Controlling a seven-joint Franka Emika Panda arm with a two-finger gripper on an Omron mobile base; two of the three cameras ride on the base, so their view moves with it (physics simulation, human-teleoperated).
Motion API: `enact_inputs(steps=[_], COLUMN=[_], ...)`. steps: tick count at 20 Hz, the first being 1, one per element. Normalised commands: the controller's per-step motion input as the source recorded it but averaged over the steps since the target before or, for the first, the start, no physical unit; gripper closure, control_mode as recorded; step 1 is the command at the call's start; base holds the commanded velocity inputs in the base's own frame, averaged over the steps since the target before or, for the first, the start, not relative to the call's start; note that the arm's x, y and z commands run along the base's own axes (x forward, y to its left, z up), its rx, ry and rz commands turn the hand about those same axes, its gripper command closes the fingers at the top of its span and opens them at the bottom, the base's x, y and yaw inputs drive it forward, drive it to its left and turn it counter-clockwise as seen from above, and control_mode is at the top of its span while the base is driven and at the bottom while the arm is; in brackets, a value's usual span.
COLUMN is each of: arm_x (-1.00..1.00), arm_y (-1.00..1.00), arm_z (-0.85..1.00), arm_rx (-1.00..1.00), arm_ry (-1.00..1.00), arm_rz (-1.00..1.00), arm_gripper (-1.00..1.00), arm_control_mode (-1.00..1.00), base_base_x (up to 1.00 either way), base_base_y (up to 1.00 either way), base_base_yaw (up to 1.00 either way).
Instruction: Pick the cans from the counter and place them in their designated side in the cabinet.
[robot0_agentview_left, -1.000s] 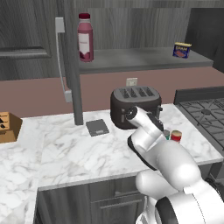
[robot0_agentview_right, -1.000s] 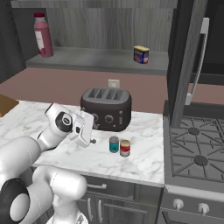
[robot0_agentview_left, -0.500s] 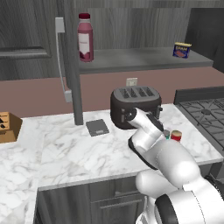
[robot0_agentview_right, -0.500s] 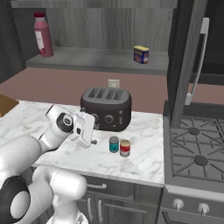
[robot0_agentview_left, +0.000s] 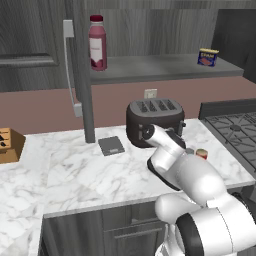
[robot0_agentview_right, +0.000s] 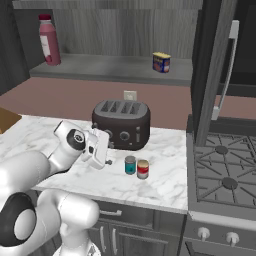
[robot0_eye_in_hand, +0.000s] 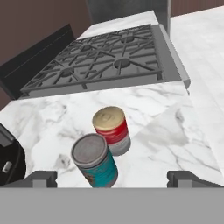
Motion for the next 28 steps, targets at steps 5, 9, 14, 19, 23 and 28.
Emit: enact_inputs(steps=[5,9,14,19,23,28], arm_x=[0.07,0.04,0.04,0.04,0.06,0.05], arm_y=[-0.01,-0.02,-0.04,-0.04,-0.05,-0.03], arm_z=[-0.06,-0.01,0.0,-0.02,-0.04,-0.02], arm_rx=[-0.02,-0.01,0.0,0.0,0.0,0.0], arm_ry=[0.02,0.0,0.0,0.0,0.01,0.01], arm_rz=[0.0,-0.01,-0.01,-0.01,-0.01,-0.02], arm_gripper=[-1.0,-1.0,-1.0,-1.0,-1.0,-1.0], arm_control_mode=[-1.0,-1.0,-1.0,-1.0,-1.0,-1.0], base_base_x=[0.0,0.0,0.0,0.0,0.0,0.0], base_base_y=[0.0,0.0,0.0,0.0,0.0,0.0], base_base_yaw=[0.0,0.0,0.0,0.0,0.0,0.0])
